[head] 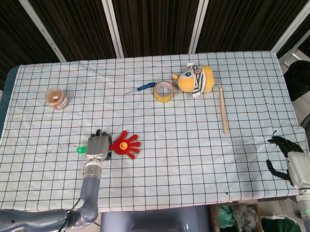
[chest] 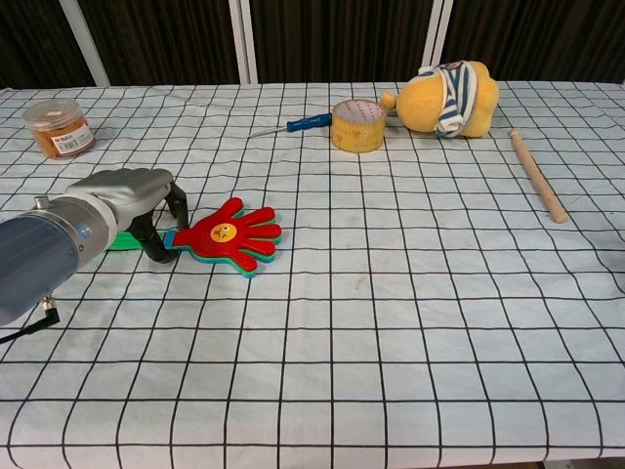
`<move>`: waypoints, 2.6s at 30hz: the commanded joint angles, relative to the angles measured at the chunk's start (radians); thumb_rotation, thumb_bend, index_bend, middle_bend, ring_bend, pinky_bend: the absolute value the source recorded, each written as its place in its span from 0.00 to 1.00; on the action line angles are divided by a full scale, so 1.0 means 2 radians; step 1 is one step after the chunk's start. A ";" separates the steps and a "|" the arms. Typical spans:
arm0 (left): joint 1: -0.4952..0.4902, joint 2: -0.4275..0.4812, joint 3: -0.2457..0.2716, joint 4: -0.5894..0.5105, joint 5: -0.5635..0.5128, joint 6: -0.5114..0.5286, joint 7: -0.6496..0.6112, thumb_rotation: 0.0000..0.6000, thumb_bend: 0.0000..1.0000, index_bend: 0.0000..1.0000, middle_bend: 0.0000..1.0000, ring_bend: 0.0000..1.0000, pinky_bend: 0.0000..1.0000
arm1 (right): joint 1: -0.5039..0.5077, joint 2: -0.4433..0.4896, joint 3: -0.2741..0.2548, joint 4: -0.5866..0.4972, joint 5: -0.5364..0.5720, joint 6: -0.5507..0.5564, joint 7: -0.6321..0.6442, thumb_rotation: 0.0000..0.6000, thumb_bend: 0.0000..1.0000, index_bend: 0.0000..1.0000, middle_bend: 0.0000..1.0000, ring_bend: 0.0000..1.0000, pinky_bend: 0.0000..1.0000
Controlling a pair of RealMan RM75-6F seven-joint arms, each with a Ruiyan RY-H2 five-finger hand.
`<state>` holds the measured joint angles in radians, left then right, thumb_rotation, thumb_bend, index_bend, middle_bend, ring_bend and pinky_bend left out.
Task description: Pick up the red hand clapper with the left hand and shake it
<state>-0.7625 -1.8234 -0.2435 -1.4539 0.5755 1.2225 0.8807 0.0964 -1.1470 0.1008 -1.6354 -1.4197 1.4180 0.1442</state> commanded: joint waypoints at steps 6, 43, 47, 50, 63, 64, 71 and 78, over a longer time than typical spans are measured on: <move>0.001 0.001 0.001 -0.001 0.000 0.000 -0.001 1.00 0.30 0.44 0.27 0.09 0.24 | 0.000 0.000 0.000 0.000 -0.001 0.001 0.000 1.00 0.35 0.27 0.18 0.18 0.20; -0.001 0.001 0.001 0.002 -0.004 0.000 -0.002 1.00 0.31 0.46 0.29 0.14 0.29 | 0.000 0.000 -0.001 -0.001 -0.001 0.000 0.002 1.00 0.35 0.27 0.18 0.18 0.20; -0.001 0.001 0.002 0.003 -0.004 0.000 -0.002 1.00 0.32 0.47 0.31 0.16 0.30 | -0.001 0.000 -0.001 -0.002 -0.001 0.001 0.001 1.00 0.35 0.27 0.18 0.18 0.20; -0.001 -0.001 0.003 0.005 -0.003 0.000 -0.003 1.00 0.34 0.50 0.36 0.20 0.34 | -0.001 0.000 -0.001 -0.001 -0.001 0.001 0.002 1.00 0.35 0.27 0.18 0.18 0.20; 0.007 -0.006 -0.008 0.005 0.040 0.007 -0.057 1.00 0.47 0.58 0.51 0.33 0.45 | -0.001 0.000 0.000 -0.001 -0.001 0.001 0.002 1.00 0.36 0.27 0.18 0.18 0.20; 0.008 -0.006 -0.009 0.004 0.046 0.007 -0.064 1.00 0.47 0.58 0.51 0.34 0.45 | -0.001 0.000 0.000 -0.001 -0.001 0.001 0.001 1.00 0.36 0.27 0.18 0.18 0.20; 0.019 -0.009 -0.010 0.003 0.090 0.006 -0.123 1.00 0.53 0.59 0.58 0.40 0.53 | -0.001 0.001 -0.001 -0.002 -0.002 0.002 0.002 1.00 0.36 0.27 0.18 0.18 0.20; 0.029 -0.010 -0.007 0.009 0.134 0.004 -0.174 1.00 0.59 0.64 0.70 0.53 0.66 | -0.001 0.001 -0.001 -0.002 -0.002 0.002 0.001 1.00 0.36 0.27 0.18 0.18 0.20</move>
<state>-0.7112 -1.8422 -0.2586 -1.4400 0.8278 1.2324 0.5532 0.0941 -1.1458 0.0989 -1.6402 -1.4241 1.4222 0.1468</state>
